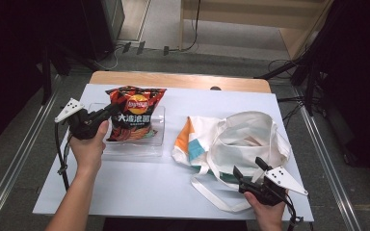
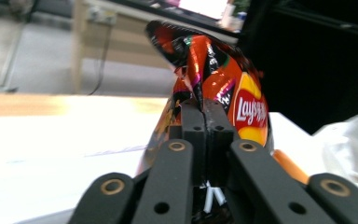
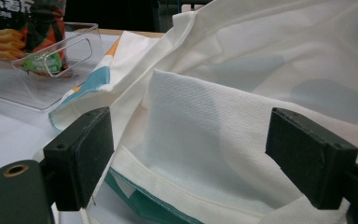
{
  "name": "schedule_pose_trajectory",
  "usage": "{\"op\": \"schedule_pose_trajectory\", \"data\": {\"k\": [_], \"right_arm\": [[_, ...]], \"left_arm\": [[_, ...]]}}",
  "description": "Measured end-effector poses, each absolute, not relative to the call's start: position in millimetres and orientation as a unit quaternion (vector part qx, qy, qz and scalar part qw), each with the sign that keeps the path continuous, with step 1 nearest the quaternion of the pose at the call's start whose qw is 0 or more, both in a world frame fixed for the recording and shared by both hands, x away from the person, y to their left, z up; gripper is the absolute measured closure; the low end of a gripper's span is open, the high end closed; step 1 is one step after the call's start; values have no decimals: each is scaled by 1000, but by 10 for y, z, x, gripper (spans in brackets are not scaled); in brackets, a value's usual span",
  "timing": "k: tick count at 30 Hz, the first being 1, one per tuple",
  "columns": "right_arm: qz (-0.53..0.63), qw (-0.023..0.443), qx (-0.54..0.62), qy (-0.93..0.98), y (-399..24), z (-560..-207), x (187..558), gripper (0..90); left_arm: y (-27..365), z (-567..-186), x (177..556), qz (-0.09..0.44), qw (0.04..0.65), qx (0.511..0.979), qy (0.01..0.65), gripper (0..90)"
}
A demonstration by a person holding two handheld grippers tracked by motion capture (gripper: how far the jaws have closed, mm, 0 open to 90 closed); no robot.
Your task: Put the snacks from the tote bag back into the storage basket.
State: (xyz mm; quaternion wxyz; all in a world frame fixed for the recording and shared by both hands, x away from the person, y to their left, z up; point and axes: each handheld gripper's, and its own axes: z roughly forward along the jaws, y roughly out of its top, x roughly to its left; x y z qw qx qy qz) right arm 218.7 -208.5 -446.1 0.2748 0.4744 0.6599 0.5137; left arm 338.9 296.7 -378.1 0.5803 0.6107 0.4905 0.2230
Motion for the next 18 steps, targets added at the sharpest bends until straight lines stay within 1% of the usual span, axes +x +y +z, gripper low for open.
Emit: {"op": "schedule_pose_trajectory", "data": {"k": [2, 3, 5, 9, 14, 18], "right_arm": [[513, 274, 476, 659, -2089, -4460, 2188, 157], [514, 274, 476, 659, -2090, -4460, 2188, 157], [514, 275, 475, 660, -2091, -4461, 2187, 157], [514, 274, 476, 659, -2091, -4456, 2184, 157], [513, 274, 475, 660, -2089, -4457, 2182, 157], [511, 275, 475, 662, -2081, -4463, 2187, 157]], "left_arm": [[2983, -3816, 3393, 228, 571, 612, 498, 803], [2984, -3832, 3391, 226, 567, 612, 503, 748], [2966, -3861, 3381, 224, 555, 619, 509, 650], [2890, -3933, 3321, 226, 522, 637, 520, 489], [2798, -4082, 3209, 238, 480, 660, 527, 407], [2771, -4202, 3176, 234, 458, 669, 537, 410]]}}
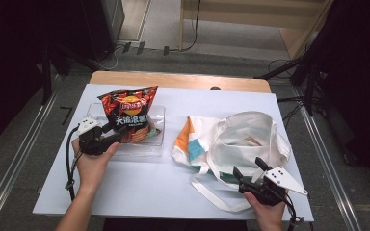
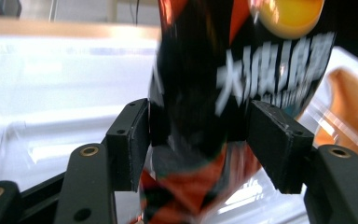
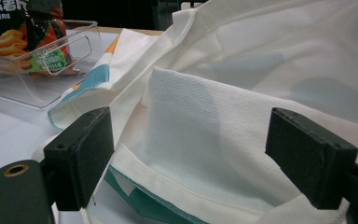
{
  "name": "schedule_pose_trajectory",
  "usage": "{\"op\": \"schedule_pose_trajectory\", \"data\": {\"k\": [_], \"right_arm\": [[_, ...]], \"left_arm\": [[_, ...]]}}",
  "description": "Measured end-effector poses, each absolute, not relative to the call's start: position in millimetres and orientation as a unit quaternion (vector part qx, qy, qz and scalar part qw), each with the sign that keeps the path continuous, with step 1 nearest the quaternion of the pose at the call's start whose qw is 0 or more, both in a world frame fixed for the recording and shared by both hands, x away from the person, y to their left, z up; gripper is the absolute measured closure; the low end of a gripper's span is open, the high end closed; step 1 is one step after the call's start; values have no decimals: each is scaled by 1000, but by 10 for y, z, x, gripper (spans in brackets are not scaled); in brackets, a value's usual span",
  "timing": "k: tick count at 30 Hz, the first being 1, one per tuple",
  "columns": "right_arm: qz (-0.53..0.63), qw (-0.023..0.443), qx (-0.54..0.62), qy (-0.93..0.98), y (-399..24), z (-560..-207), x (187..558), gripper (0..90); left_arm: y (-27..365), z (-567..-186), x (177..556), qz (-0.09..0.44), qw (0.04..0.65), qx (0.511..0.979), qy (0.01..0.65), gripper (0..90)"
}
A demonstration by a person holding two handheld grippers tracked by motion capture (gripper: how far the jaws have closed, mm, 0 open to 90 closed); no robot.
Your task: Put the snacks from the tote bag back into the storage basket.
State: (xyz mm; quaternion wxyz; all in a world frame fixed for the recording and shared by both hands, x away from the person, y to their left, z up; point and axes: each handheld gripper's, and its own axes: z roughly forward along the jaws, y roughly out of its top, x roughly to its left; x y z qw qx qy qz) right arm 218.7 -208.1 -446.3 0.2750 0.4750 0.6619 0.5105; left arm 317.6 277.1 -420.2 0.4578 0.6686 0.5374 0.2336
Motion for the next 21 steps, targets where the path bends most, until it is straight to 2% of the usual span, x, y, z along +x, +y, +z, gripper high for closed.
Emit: {"op": "schedule_pose_trajectory", "data": {"k": [4, 8, 15, 21], "right_arm": [[510, 274, 476, 662, -2073, -4470, 2187, 159], [508, 274, 477, 663, -2070, -4473, 2189, 161], [506, 276, 478, 662, -2083, -4478, 2188, 162], [506, 276, 480, 661, -2096, -4480, 2192, 162]], "left_arm": [[2755, -4198, 3192, 251, 437, 672, 542, 474], [2745, -4164, 3247, 263, 422, 674, 547, 480], [2788, -4127, 3294, 287, 410, 658, 563, 473], [2795, -4121, 3244, 275, 423, 658, 559, 410]]}}
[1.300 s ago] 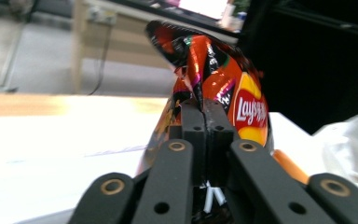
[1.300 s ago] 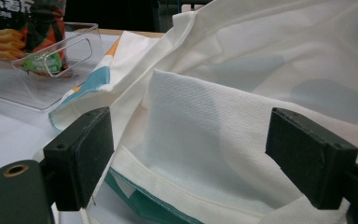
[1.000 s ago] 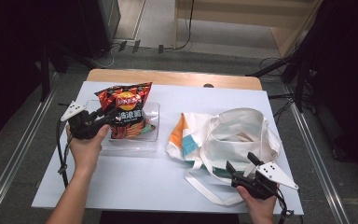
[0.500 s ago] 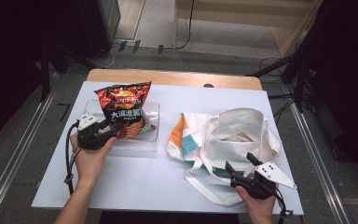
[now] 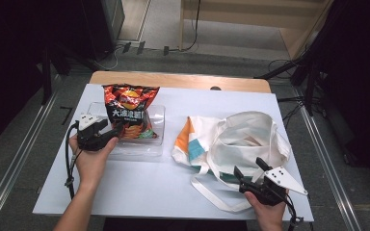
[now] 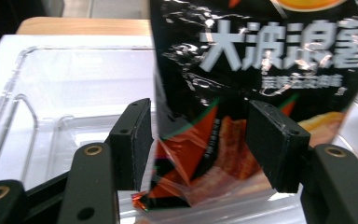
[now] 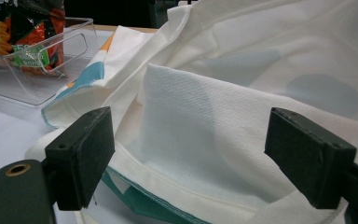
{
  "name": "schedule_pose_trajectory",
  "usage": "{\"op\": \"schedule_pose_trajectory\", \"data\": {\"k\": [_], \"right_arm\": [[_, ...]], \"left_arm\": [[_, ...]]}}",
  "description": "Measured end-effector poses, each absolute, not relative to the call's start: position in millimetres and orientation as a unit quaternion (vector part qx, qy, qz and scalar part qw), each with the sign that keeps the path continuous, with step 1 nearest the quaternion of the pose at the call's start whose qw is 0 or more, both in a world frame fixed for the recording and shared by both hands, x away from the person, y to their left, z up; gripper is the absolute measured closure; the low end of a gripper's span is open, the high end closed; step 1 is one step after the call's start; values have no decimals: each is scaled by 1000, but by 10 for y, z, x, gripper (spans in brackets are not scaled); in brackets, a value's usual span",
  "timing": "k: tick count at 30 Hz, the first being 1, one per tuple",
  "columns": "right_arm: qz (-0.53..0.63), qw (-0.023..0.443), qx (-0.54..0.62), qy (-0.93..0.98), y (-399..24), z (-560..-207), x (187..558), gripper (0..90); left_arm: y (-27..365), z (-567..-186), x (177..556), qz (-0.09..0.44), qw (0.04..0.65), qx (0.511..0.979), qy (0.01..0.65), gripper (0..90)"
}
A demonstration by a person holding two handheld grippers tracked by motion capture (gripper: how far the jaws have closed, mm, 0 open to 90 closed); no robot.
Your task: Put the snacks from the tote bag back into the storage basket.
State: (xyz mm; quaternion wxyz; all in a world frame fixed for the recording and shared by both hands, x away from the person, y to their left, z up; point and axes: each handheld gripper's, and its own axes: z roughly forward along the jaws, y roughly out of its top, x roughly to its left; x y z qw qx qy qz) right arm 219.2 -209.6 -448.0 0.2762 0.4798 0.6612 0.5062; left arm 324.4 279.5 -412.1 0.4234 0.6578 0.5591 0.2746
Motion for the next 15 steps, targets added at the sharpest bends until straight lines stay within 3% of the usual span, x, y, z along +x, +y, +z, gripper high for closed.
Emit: {"op": "schedule_pose_trajectory", "data": {"k": [5, 11, 15], "right_arm": [[506, 277, 479, 662, -2093, -4480, 2196, 162], [506, 274, 481, 662, -2105, -4484, 2201, 162], [506, 274, 481, 661, -2114, -4483, 2207, 162]], "left_arm": [[2789, -4077, 3149, 257, 456, 660, 540, 338], [2758, -4014, 3006, 272, 471, 661, 517, 155], [2721, -4017, 2867, 274, 488, 661, 499, 135]]}}
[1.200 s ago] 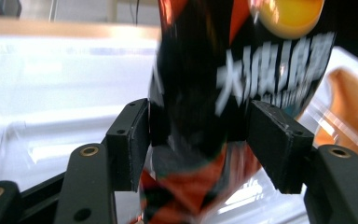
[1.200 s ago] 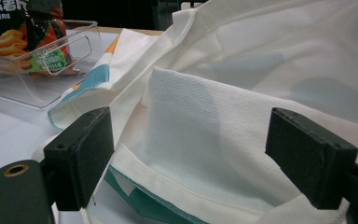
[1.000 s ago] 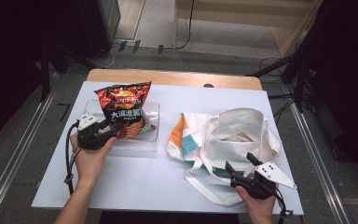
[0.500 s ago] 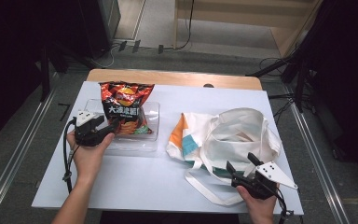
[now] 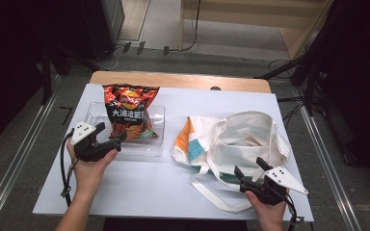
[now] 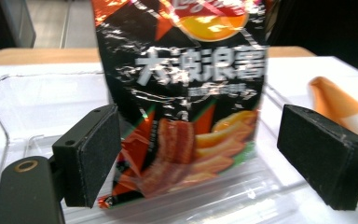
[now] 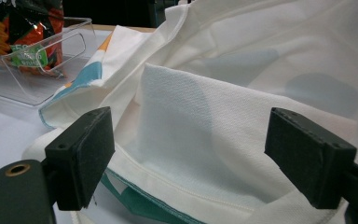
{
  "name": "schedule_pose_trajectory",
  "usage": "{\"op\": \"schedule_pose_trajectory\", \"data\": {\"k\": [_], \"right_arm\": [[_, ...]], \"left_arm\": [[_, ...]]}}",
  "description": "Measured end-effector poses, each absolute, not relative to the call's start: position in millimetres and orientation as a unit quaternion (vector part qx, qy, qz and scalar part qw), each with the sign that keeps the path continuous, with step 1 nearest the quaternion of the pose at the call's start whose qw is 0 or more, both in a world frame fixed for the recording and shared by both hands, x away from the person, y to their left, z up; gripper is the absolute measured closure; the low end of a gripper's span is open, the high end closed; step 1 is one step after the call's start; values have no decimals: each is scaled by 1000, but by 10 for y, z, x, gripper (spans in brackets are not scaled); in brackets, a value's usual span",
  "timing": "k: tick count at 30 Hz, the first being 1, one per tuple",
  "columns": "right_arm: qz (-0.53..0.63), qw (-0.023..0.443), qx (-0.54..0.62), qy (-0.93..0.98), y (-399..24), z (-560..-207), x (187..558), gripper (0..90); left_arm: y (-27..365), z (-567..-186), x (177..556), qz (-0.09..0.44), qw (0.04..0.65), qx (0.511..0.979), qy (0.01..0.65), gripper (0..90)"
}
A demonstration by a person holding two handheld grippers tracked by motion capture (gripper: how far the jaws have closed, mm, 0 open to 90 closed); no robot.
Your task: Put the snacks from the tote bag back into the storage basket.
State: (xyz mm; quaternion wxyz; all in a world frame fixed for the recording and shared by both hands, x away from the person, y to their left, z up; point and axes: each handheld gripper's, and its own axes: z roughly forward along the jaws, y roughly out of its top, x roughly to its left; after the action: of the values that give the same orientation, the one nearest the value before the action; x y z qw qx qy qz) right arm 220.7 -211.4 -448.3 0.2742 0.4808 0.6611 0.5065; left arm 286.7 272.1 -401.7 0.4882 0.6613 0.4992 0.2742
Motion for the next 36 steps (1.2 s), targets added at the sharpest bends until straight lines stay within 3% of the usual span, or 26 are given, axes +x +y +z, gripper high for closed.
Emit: {"op": "schedule_pose_trajectory", "data": {"k": [11, 22, 36], "right_arm": [[507, 276, 482, 659, -2135, -4482, 2221, 161], [509, 281, 485, 654, -2217, -4467, 2222, 160], [505, 288, 490, 649, -2326, -4471, 2231, 160]], "left_arm": [[2625, -4106, 2668, 277, 479, 668, 497, 15], [2622, -4166, 2446, 254, 490, 672, 494, 0], [2749, -4253, 2183, 263, 483, 678, 488, 0]]}}
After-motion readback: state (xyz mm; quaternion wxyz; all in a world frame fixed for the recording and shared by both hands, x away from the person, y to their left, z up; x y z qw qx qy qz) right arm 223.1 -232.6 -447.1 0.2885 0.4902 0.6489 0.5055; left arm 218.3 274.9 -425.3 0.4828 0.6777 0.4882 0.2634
